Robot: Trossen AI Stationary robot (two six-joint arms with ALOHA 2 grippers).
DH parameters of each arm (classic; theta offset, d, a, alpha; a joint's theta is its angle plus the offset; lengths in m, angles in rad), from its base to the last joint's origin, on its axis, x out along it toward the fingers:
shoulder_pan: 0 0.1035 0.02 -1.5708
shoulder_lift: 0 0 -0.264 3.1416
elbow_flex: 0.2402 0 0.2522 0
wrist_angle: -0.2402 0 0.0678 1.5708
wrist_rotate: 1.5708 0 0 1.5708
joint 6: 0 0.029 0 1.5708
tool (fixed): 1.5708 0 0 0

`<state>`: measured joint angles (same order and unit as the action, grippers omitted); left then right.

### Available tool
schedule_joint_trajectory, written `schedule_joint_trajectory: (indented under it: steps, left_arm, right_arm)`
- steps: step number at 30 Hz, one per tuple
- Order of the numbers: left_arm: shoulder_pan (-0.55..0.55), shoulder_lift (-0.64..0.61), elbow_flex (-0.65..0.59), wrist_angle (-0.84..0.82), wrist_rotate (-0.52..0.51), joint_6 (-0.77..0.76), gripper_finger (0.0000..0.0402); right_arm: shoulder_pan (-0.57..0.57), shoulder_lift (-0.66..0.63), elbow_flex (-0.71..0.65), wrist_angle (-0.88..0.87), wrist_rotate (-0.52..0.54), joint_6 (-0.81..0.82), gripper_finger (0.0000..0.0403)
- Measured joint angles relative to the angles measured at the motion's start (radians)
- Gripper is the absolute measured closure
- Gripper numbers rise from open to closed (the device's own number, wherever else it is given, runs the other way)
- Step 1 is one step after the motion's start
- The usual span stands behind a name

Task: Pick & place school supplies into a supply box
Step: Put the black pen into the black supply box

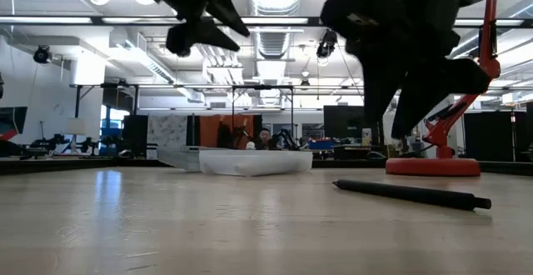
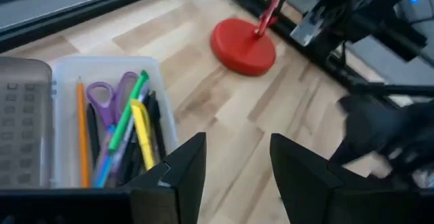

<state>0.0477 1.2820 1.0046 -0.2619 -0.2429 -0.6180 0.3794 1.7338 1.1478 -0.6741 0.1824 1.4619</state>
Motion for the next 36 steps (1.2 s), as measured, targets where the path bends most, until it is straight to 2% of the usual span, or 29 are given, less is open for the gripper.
schedule_joint_trajectory:
  steps: [3,9,13,17,19,24,27,33,36]
  left_arm:
    - [-0.068,-0.016,-0.012,-0.005,-0.077,-0.049,0.0254]
    - [-0.173,-0.020,-0.030,-0.022,-0.183,-0.144,0.0254]
    - [-0.191,-0.020,-0.029,-0.189,-0.243,-0.263,0.0254]
    - [-0.196,-0.032,-0.060,-0.300,-0.261,-0.363,0.0253]
    - [-0.210,-0.050,-0.083,-0.298,-0.260,-0.392,0.0253]
    - [-0.246,-0.115,-0.151,-0.300,-0.260,-0.462,0.0253]
    - [-0.266,-0.167,-0.201,-0.297,-0.281,-0.521,0.0253]
    - [-0.288,-0.301,-0.340,-0.298,-0.330,-0.686,0.0253]
    - [-0.290,-0.362,-0.399,-0.297,-0.344,-0.726,0.0253]
  right_arm:
    - [0.008,0.082,0.048,-0.002,-0.033,0.000,0.0204]
    - [0.022,0.222,0.185,-0.149,-0.037,-0.022,0.0182]
    - [0.026,0.292,0.261,-0.185,-0.055,-0.099,0.0189]
    - [0.027,0.353,0.297,-0.182,-0.077,-0.124,0.0217]
    - [0.027,0.373,0.304,-0.188,-0.090,-0.129,0.0241]
    - [0.026,0.394,0.306,-0.190,-0.093,-0.174,0.0324]
    - [0.026,0.377,0.302,-0.187,-0.035,-0.181,0.0376]
    - [-0.016,0.293,0.293,-0.157,0.152,-0.140,0.0385]
    - [-0.075,0.218,0.286,-0.065,0.183,-0.172,0.0386]
